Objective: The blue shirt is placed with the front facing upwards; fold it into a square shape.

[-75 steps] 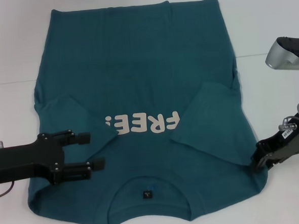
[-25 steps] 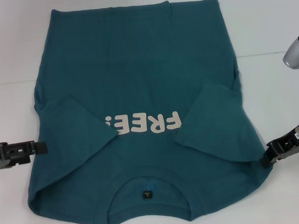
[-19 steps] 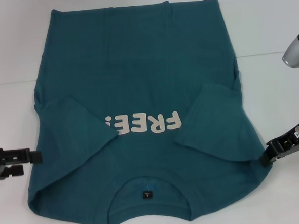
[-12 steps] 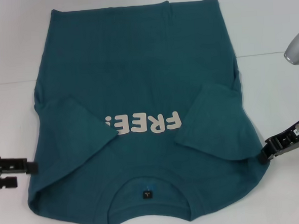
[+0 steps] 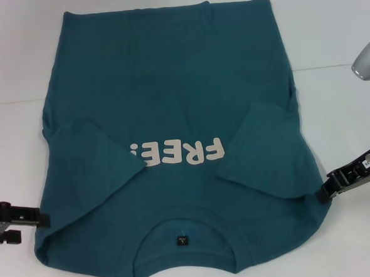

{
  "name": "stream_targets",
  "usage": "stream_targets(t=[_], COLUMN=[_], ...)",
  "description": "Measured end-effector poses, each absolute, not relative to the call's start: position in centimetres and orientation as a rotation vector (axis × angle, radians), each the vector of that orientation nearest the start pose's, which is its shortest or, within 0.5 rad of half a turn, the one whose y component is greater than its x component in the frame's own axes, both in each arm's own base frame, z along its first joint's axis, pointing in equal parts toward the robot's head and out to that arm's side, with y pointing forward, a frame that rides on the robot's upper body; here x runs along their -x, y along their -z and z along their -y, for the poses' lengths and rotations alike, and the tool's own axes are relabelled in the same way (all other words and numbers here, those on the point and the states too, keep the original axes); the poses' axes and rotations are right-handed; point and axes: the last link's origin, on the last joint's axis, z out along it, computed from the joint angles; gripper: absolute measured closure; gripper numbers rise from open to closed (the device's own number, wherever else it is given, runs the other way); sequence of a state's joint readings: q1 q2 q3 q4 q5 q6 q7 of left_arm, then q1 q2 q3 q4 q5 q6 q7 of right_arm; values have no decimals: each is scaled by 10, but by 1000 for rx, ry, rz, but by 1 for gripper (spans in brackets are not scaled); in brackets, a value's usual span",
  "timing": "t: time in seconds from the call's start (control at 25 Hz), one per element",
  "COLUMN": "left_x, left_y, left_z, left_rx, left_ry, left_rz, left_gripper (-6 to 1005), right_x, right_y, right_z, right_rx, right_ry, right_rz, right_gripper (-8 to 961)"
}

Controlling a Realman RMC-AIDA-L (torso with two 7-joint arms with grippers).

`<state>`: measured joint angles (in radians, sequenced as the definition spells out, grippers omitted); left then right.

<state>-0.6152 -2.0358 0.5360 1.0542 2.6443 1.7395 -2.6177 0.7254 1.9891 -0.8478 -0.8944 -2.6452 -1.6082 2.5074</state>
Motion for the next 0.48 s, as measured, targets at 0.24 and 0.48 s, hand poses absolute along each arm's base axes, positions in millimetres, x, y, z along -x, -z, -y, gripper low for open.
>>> stream_targets(t=[0.24,0.48], left_x=[290,292], left_y=[-73,-61], left_z=[-344,-351], left_rx=[2070,2064], left_ry=[8,-11], left_rz=[1902,1909], left_gripper=[206,213], right_x=[-261,-262], right_y=[-47,-46], right_z=[-370,-369], right_rx=[2385,2397], right_ry=[268,261], right_rz=[-1602,-1593], right_gripper=[897,895])
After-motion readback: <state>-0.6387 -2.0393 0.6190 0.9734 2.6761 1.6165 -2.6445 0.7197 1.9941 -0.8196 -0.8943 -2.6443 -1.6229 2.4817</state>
